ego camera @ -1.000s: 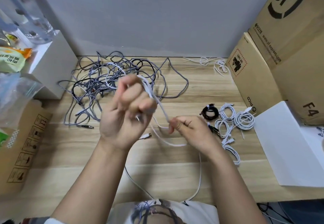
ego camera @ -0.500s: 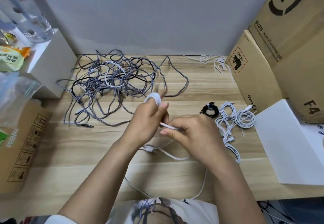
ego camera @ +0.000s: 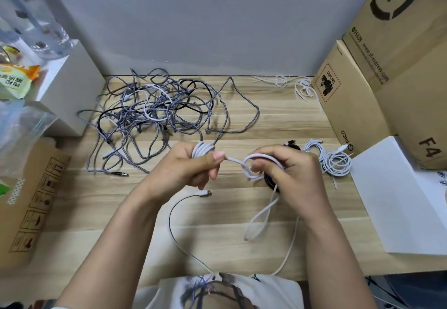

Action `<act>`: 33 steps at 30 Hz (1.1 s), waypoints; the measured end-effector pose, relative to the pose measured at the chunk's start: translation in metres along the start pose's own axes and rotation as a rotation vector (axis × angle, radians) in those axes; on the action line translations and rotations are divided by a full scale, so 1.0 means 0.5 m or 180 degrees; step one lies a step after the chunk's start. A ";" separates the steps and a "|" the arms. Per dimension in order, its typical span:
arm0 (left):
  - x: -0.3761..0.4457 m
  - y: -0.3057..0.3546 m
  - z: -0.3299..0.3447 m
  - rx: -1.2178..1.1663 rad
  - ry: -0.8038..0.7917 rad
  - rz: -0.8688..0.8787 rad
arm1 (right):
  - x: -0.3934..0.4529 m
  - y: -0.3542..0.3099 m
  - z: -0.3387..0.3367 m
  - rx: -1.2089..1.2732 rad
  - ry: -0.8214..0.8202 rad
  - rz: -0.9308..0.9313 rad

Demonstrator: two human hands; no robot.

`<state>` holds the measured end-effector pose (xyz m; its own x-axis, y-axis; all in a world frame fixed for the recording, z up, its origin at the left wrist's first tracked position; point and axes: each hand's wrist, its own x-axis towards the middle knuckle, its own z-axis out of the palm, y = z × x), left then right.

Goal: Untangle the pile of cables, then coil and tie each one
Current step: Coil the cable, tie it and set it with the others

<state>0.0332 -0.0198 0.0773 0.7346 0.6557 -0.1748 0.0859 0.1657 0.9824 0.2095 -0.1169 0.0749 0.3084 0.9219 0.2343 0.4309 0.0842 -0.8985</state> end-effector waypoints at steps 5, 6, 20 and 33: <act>-0.003 0.011 0.008 -0.0374 -0.0541 0.0226 | 0.009 -0.002 0.007 0.1429 -0.0105 0.0928; 0.001 0.014 0.016 -0.0442 -0.0547 0.0303 | 0.009 0.000 0.016 0.1262 -0.0343 0.0995; 0.000 -0.003 0.004 0.0595 0.0665 0.0111 | 0.010 -0.026 0.002 0.1085 0.0358 0.0599; 0.012 0.005 0.003 -0.0079 0.1012 0.0317 | -0.003 -0.018 0.034 0.0480 -0.1543 0.0378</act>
<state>0.0391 -0.0165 0.0789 0.4913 0.8660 -0.0935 0.0048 0.1046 0.9945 0.1906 -0.1124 0.0762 -0.0959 0.9946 -0.0393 0.2789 -0.0110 -0.9603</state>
